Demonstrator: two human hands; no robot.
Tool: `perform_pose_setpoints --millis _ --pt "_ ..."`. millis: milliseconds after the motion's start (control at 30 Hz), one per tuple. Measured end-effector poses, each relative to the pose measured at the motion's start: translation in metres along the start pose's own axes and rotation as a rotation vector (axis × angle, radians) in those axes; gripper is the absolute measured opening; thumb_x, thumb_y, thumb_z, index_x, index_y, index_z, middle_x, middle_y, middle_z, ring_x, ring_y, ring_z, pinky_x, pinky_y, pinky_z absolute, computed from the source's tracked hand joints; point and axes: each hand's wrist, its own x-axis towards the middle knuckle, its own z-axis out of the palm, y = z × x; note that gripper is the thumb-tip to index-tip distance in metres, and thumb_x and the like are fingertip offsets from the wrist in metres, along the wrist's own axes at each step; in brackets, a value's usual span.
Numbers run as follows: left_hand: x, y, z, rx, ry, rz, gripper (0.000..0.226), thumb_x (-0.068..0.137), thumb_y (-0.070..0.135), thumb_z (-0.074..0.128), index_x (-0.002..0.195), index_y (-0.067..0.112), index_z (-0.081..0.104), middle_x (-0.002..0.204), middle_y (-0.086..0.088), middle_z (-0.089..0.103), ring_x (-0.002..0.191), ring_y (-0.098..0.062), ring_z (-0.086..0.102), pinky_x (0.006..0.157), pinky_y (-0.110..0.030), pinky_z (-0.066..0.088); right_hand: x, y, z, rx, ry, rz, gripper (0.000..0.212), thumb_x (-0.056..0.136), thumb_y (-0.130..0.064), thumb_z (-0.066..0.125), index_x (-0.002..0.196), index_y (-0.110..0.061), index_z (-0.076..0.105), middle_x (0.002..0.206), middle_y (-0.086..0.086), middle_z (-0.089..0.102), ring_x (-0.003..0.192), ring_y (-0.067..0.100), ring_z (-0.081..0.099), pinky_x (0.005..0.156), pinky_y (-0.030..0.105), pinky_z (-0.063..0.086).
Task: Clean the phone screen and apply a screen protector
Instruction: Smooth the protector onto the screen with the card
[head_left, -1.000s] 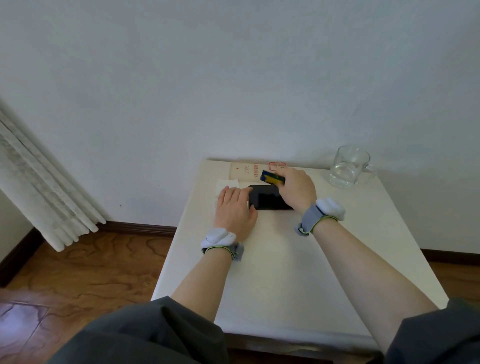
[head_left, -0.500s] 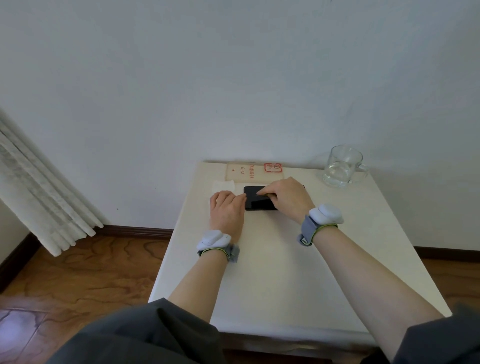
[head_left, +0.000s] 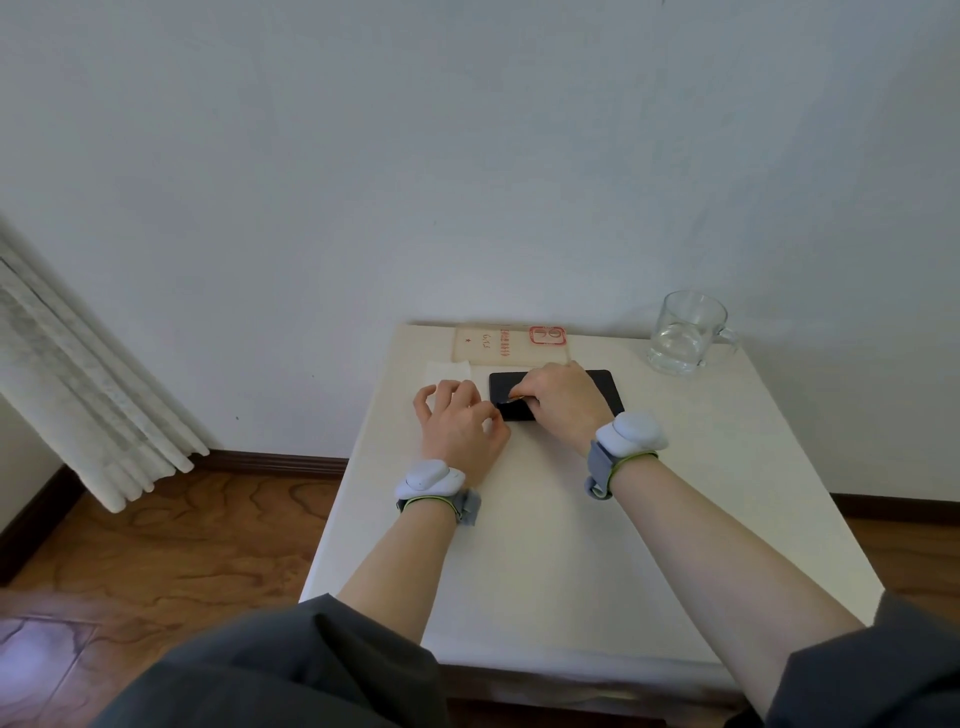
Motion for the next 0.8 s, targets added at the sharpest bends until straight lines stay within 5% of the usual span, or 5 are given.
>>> perform_pose_setpoints --millis 500,800 --pt "0.000 0.003 -0.007 0.030 -0.090 0.005 0.018 0.067 0.030 0.055 0.055 0.023 0.066 0.065 0.005 0.053 0.078 -0.023 0.057 0.090 -0.038 0.025 0.010 0.000 -0.001 -0.059 -0.025 0.024 0.039 0.095 -0.011 0.037 0.118 -0.029 0.064 0.120 -0.001 0.063 0.108 0.023 0.053 0.091 0.038 0.033" --pt "0.001 0.003 -0.006 0.009 -0.084 0.003 0.006 0.061 0.025 0.067 0.056 0.023 0.066 0.063 0.005 0.051 0.076 -0.023 0.058 0.091 -0.039 0.026 0.017 -0.010 -0.001 -0.078 -0.005 0.010 0.037 0.096 -0.013 0.037 0.117 -0.027 0.064 0.119 -0.003 0.063 0.109 0.022 0.051 0.090 0.037 0.030"
